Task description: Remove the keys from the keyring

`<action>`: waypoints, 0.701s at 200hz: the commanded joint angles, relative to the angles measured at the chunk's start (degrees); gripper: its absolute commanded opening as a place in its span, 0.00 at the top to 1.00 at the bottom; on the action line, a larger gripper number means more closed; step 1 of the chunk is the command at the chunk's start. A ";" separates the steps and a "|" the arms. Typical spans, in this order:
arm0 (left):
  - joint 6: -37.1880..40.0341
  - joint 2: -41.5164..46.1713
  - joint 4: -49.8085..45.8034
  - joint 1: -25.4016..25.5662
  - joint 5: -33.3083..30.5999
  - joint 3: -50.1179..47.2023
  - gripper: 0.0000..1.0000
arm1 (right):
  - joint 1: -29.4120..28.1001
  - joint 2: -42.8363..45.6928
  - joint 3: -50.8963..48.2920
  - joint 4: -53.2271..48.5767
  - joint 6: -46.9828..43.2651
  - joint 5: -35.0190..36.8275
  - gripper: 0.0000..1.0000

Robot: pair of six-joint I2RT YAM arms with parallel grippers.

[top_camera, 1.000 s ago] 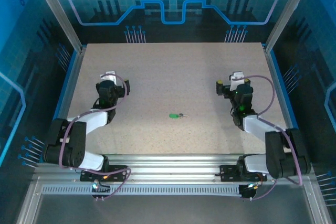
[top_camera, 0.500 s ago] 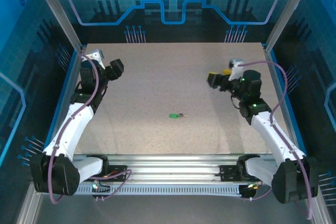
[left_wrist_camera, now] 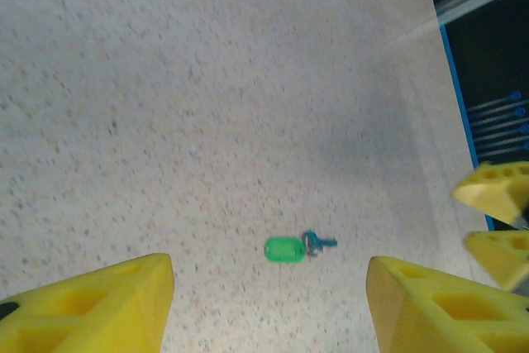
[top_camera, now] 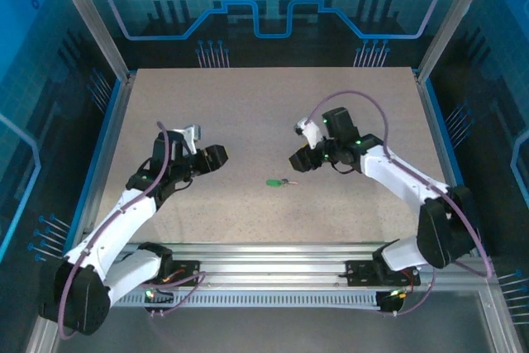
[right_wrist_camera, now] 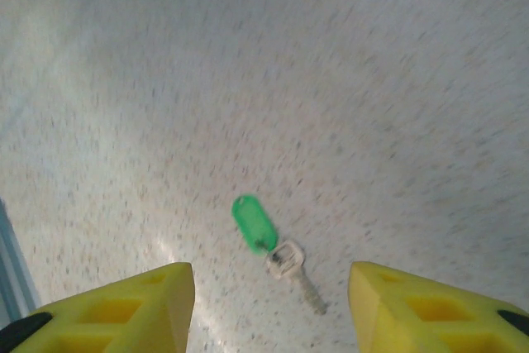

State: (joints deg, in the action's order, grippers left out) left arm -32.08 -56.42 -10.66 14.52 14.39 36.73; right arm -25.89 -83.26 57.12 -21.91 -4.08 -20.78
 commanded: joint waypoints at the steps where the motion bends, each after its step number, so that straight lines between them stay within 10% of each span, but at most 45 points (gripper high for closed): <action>1: -3.20 1.88 2.27 0.76 3.20 -3.37 0.34 | -1.71 -3.17 1.48 -4.26 -4.08 -1.09 0.49; 140: -5.74 2.97 4.74 2.18 3.98 -8.02 0.30 | -6.72 -18.12 7.14 -4.54 -4.59 2.95 0.53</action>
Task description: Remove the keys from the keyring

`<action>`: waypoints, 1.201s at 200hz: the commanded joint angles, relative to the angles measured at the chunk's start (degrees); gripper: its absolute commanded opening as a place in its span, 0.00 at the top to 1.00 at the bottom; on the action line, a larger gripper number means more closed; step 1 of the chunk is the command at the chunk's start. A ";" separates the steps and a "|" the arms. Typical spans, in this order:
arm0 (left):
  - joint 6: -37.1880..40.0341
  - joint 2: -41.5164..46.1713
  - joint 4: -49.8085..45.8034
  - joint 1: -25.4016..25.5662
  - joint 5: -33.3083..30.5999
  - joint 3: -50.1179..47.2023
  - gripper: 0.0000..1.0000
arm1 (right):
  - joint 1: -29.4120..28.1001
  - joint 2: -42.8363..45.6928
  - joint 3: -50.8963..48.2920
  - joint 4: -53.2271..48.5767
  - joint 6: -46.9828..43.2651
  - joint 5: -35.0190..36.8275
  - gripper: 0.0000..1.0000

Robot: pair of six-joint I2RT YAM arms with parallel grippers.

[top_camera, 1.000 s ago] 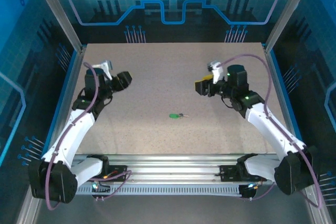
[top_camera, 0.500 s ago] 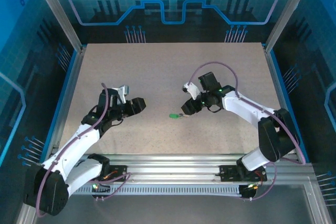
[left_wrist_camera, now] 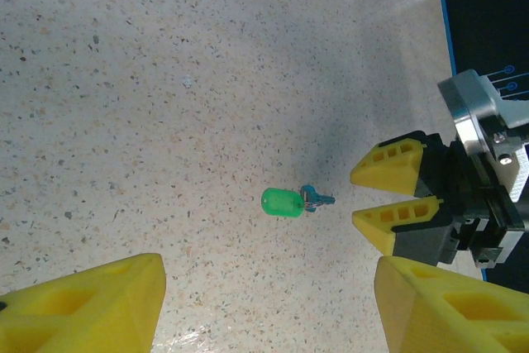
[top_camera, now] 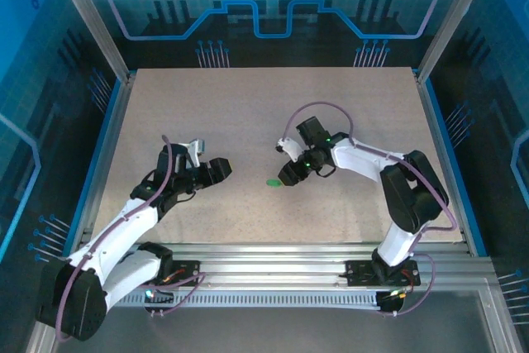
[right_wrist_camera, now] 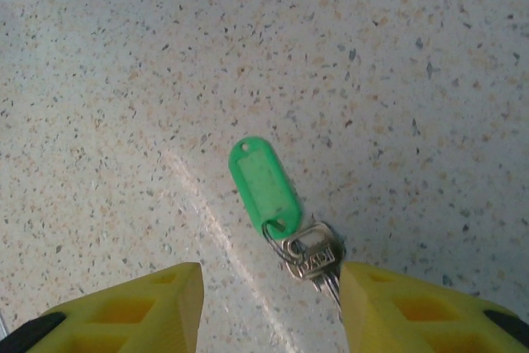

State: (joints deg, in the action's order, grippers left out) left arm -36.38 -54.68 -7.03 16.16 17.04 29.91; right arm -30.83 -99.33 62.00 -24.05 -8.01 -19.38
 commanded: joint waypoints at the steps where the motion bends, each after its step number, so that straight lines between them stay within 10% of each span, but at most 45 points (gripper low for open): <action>1: -1.47 1.28 1.13 0.54 1.33 -1.19 0.30 | -1.82 -2.12 2.30 -2.44 -0.63 1.59 0.53; 240: -2.20 4.18 1.84 0.54 0.04 -4.05 0.28 | -5.01 -9.30 7.28 -7.93 0.58 6.57 0.73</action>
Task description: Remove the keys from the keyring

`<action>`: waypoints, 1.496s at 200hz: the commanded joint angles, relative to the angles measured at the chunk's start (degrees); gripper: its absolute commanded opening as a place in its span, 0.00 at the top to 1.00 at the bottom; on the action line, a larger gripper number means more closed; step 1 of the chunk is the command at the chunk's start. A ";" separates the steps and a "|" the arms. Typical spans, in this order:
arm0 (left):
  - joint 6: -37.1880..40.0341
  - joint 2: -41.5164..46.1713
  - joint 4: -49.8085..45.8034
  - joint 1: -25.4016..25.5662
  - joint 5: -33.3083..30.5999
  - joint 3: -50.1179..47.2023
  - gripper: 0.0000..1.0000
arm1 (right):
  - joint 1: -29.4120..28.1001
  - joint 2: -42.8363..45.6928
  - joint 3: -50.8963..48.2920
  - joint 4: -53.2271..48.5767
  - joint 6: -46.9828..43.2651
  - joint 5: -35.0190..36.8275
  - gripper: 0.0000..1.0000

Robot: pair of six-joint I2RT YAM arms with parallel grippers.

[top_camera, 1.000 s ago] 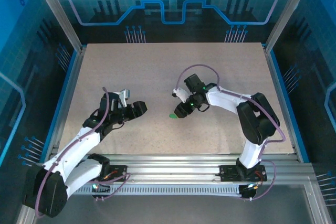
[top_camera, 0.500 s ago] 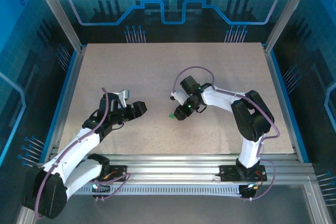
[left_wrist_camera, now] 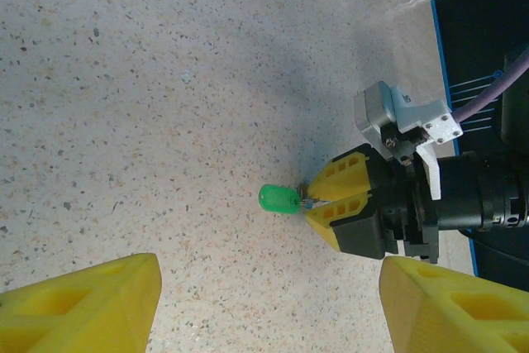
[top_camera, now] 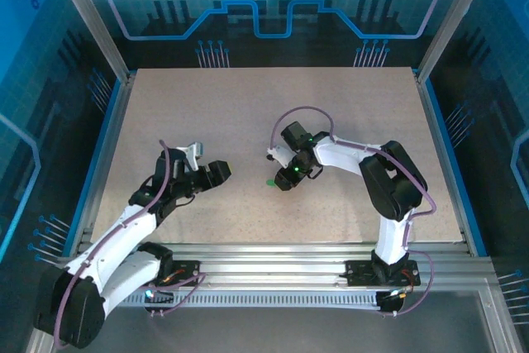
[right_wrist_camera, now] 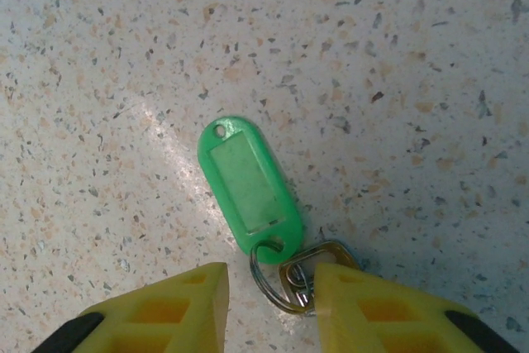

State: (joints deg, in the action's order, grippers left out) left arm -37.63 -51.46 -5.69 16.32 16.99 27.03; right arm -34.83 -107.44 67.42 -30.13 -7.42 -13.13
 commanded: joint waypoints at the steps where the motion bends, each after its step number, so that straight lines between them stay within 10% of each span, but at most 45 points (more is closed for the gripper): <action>1: -0.96 0.99 0.51 0.38 0.07 -1.17 0.28 | -1.02 -1.19 1.89 -1.86 -0.03 0.30 0.74; 115: -0.92 1.34 -0.75 0.47 1.64 5.08 0.28 | -2.04 12.40 6.00 -6.42 -3.38 2.23 0.88; 158: -0.24 0.01 -1.01 0.56 2.21 7.88 0.27 | -2.13 12.46 4.12 -5.48 -2.77 1.53 0.59; 299: -1.24 0.44 -0.72 0.73 2.01 5.23 0.27 | -1.28 0.61 -0.18 1.64 0.43 0.53 0.55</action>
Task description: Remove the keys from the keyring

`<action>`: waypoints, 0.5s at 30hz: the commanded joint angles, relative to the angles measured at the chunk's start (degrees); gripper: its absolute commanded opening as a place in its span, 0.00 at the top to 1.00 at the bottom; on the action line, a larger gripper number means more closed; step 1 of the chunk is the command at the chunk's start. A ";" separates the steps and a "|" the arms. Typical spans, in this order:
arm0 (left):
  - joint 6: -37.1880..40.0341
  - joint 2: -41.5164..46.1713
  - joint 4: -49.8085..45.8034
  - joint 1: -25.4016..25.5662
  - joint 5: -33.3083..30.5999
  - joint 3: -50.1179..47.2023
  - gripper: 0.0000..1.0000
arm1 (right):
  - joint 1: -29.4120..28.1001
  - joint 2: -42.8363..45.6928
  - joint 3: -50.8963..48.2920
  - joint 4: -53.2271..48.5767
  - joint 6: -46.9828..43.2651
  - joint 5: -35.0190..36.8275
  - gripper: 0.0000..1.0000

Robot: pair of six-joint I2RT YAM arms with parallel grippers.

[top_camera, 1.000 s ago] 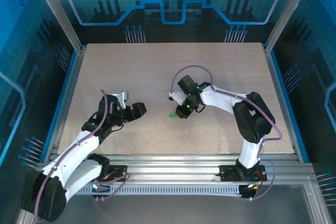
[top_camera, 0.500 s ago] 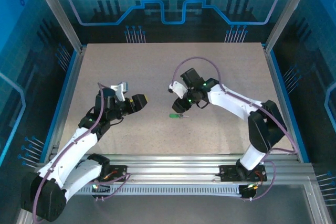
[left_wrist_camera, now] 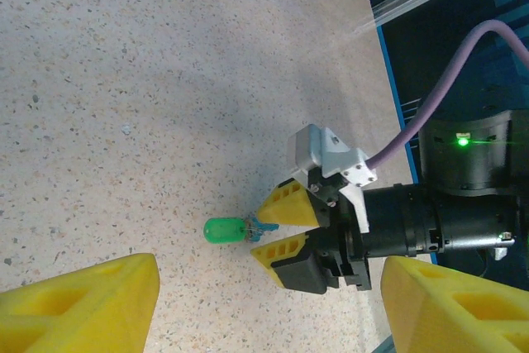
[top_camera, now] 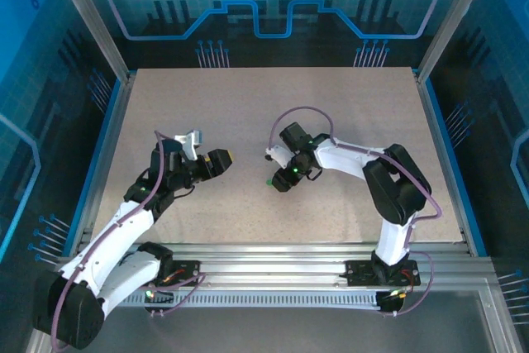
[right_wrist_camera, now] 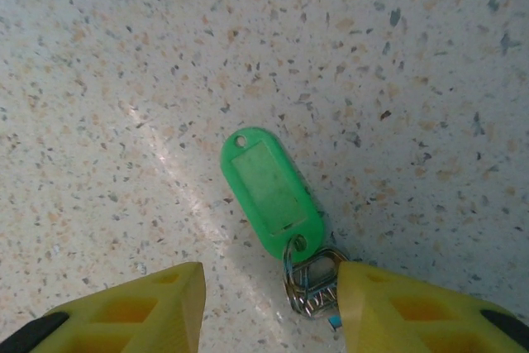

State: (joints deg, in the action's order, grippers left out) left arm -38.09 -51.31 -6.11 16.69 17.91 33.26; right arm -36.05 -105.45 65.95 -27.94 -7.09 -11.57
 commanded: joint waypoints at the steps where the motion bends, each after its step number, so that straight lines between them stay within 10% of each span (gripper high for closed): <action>1: -0.77 0.35 -0.31 0.36 1.08 -1.00 0.27 | -0.06 -1.36 1.28 -0.54 0.13 -1.01 0.55; 15: -0.85 0.85 -0.39 0.37 0.55 -1.88 0.27 | 0.01 -4.40 3.66 -2.29 0.49 -0.64 0.75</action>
State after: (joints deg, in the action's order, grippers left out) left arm -38.48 -51.31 -6.13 16.69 17.89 32.42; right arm -36.03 -108.51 68.16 -28.27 -6.94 -11.55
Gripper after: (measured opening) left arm 0.732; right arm 0.252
